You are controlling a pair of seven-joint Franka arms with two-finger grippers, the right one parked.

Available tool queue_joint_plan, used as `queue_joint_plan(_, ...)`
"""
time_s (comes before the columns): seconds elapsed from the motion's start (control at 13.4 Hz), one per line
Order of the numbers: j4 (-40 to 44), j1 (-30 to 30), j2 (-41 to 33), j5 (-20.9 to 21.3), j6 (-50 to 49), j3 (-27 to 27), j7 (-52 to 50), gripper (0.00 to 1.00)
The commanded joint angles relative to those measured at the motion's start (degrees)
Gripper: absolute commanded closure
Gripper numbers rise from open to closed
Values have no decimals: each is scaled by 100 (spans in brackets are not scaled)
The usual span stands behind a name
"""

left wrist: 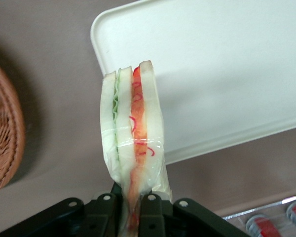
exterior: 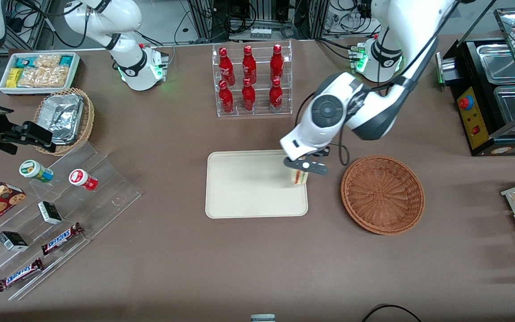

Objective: Place sandwich from basket to tray
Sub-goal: 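Lift the sandwich and carry it with the left gripper over the tray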

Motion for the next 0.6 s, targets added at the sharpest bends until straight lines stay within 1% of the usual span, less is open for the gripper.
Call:
queue_joint_plan(0.0,825,-303,847,638,-125,5,-599,100)
queue_joint_plan(0.15,1168,-522,1252,1017,-125,5,-899,100)
queue_joint_plan(0.52,1687,-594,1780,1326,-107,14,-1101,100)
